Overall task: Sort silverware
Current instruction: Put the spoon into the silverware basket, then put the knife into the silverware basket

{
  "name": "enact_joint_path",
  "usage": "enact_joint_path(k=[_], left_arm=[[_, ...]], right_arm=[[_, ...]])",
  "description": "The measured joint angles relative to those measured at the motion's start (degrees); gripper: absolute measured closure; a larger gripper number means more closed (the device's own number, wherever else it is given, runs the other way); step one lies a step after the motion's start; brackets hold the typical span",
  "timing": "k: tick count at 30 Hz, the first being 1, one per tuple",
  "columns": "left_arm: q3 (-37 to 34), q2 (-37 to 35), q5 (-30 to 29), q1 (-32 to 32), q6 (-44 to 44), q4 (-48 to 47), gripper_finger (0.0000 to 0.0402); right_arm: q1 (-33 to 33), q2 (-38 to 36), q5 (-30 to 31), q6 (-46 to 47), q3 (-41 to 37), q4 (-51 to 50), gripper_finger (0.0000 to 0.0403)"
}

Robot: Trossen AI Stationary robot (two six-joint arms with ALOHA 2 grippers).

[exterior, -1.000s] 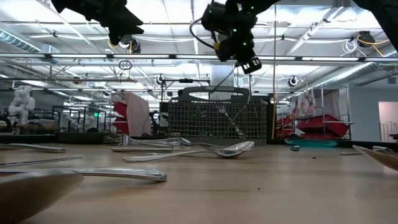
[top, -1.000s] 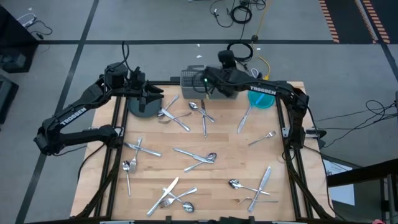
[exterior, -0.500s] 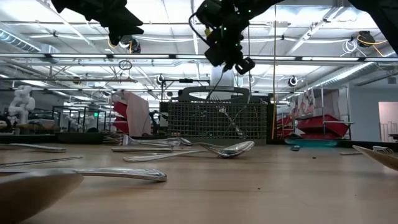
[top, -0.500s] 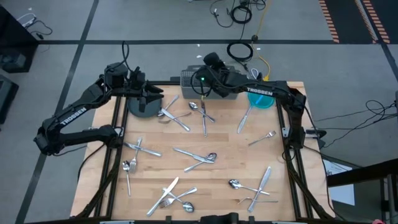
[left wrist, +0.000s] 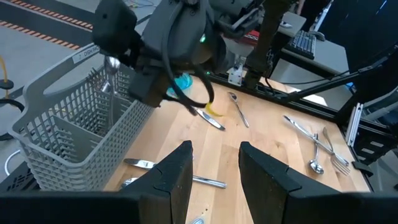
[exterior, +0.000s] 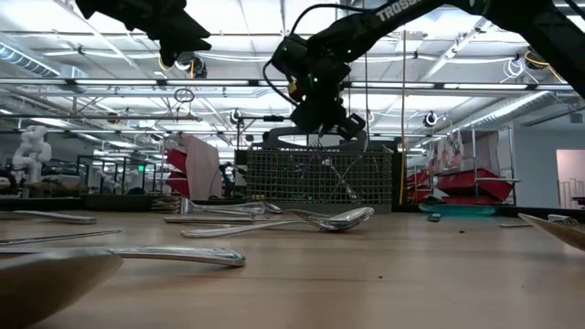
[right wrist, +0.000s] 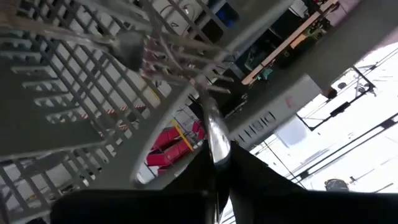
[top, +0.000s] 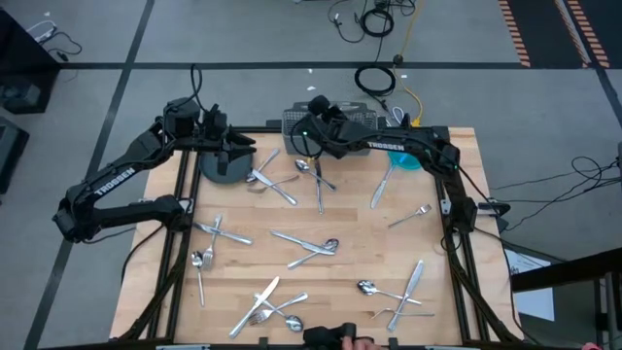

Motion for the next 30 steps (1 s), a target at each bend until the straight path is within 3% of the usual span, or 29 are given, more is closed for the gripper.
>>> enact_joint_path(k=[13,20,23,26,28,30], left_arm=[[0.0,0.0,0.0,0.0,0.4,0.0,0.0267],[0.0,0.0,0.0,0.0,0.0,0.4,0.0267],[0.0,-0.1,1.5,0.0,-1.9,3.0,0.0267],[0.0,-0.4,5.8,0.0,-5.1,8.7,0.0267],[0.0,-0.9,8.6,0.0,-7.6,13.3,0.0267],[0.0,-1.5,10.5,0.0,-10.2,17.6,0.0267]], right_arm=[[-0.1,-1.8,0.4,3.9,0.0,4.5,0.023],[0.3,-10.2,3.1,6.9,0.0,11.6,0.0203],[0.7,-17.2,4.7,20.2,0.0,5.1,0.0205],[1.2,-26.2,0.3,45.3,0.1,-11.2,0.0207],[1.1,-32.1,-10.3,66.5,0.1,-24.5,0.0208],[0.0,-37.2,-25.1,83.0,-0.2,-34.1,0.021]])
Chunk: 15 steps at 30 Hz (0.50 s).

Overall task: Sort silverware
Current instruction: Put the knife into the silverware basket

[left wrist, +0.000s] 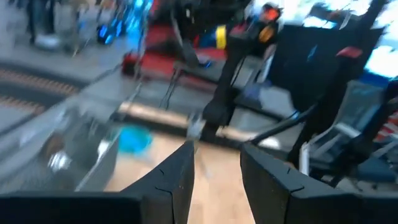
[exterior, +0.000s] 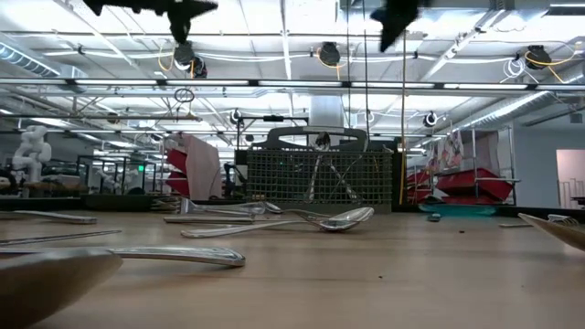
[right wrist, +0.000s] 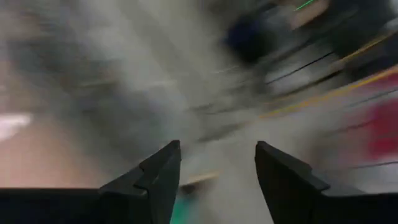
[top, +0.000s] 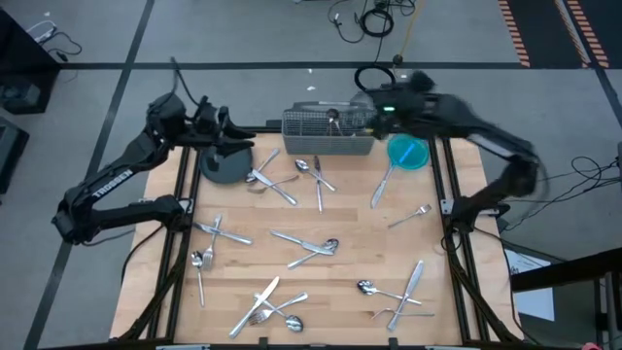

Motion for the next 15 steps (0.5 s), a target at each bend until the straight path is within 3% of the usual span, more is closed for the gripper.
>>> enact_joint_path(k=[2,5,11,15], left_arm=[[0.0,-0.4,1.6,0.0,-2.0,3.6,0.0267],[0.0,-0.8,4.7,0.0,-4.4,6.7,0.0267],[0.0,-0.8,13.7,0.0,-6.4,2.6,0.0267],[-0.3,-0.9,15.1,-0.7,-2.8,-4.0,0.0267]], right_arm=[[-0.7,-4.4,-9.2,7.3,-1.6,-5.5,0.0211],[1.5,-9.9,-13.3,10.7,-5.7,-7.8,0.0211],[8.7,-18.6,-15.4,19.0,-23.7,-4.6,0.0212],[14.1,-20.5,-17.4,26.0,-40.1,8.7,0.0212]])
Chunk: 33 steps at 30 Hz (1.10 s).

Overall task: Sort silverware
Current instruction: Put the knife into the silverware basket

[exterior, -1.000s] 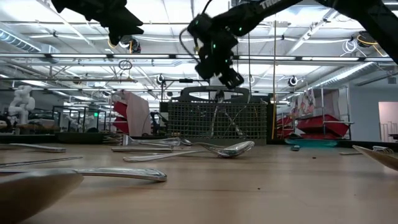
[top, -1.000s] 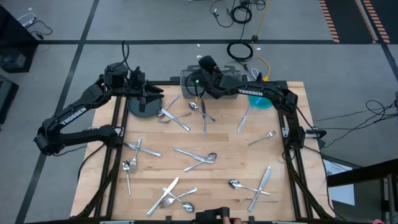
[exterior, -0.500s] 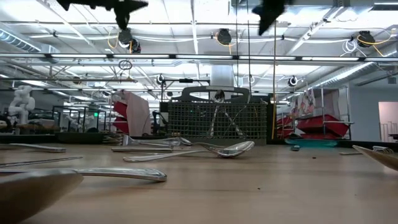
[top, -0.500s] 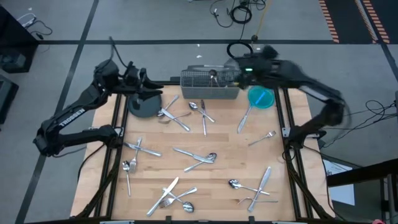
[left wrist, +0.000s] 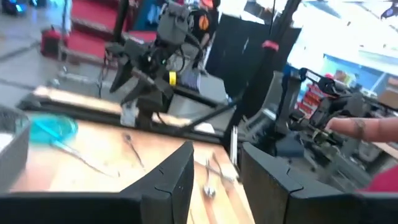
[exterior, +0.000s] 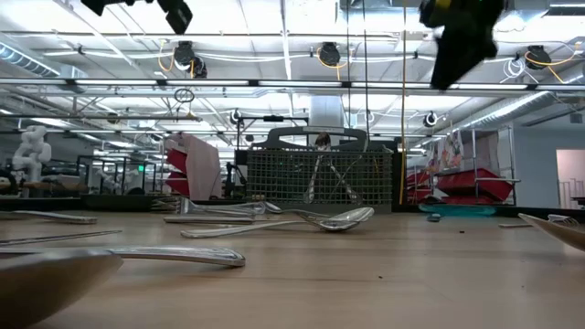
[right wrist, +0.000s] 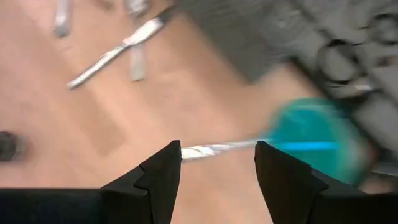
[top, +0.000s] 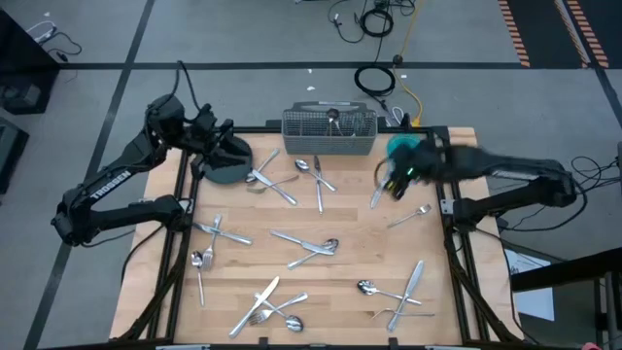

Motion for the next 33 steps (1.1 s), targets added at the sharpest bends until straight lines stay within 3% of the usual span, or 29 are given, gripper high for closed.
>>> enact_joint_path(k=[4,7,15,20,26,33], left_arm=[[-5.1,-1.0,-1.3,-3.1,0.1,0.3,0.0267],[-11.9,-2.6,-4.0,-7.0,-4.5,4.6,0.0267],[-29.6,-8.1,-19.5,-20.7,-26.3,39.3,0.0267],[-32.4,-8.2,-29.5,-28.9,-27.5,40.1,0.0267],[-32.4,-7.9,-35.8,-35.1,-27.5,40.4,0.0267],[-32.4,-8.3,-41.7,-38.0,-30.2,40.5,0.0267]], right_arm=[[4.8,0.9,-2.0,5.1,-12.4,15.4,0.0212],[8.2,1.5,-3.0,10.5,-17.9,16.4,0.0212],[19.5,2.8,-7.2,15.1,-19.3,25.2,0.0212],[23.1,7.6,-7.2,17.9,-19.3,31.8,0.0212],[24.2,17.1,-7.2,21.7,-19.3,41.4,0.0212],[23.5,26.6,-7.2,26.8,-18.7,49.6,0.0212]])
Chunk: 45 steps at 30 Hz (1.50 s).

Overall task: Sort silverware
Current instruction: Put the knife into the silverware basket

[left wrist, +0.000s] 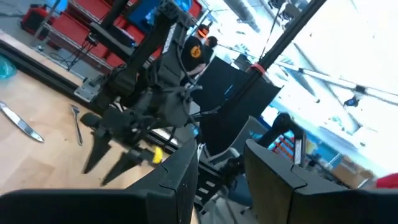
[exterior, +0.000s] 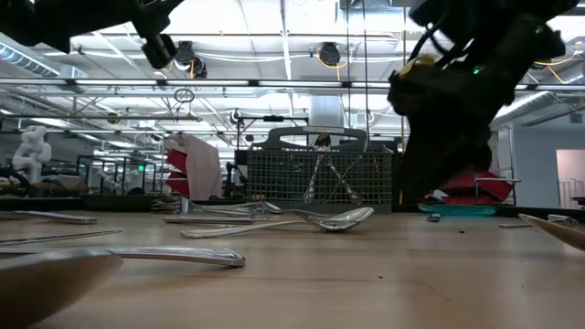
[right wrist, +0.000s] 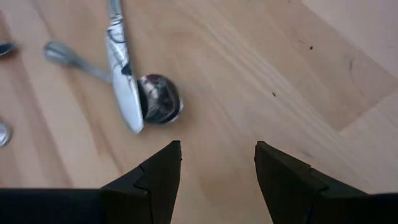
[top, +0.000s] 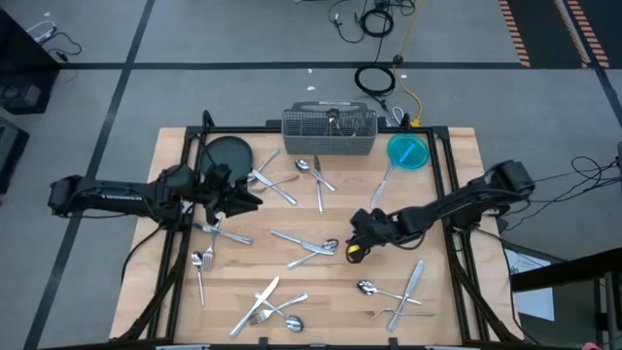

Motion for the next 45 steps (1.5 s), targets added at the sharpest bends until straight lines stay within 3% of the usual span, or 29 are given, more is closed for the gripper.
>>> enact_joint_path(k=[17,22,32,39,42,45], left_arm=[[0.0,0.0,-0.4,-1.1,0.1,-0.1,0.0267],[0.0,0.0,-0.4,-1.1,0.2,-0.1,0.0267],[0.0,0.0,-0.4,-1.1,0.2,-0.1,0.0267],[0.0,0.0,-0.8,-1.1,1.3,-0.4,0.0267],[0.0,0.4,-2.1,-1.1,5.1,-3.3,0.0267],[0.8,2.0,-3.3,-1.1,15.7,-11.8,0.0267]], right_arm=[[-3.6,4.4,-0.2,0.3,2.9,4.3,0.0211],[-5.3,4.4,-3.5,0.4,2.9,4.6,0.021],[-5.4,4.4,-6.1,1.9,2.9,4.6,0.0175],[-5.5,4.4,-5.9,1.9,2.9,4.6,0.0173],[-5.5,4.4,-5.9,1.9,2.9,4.6,0.0175],[-5.5,4.4,-5.9,1.6,2.9,4.5,0.0175]])
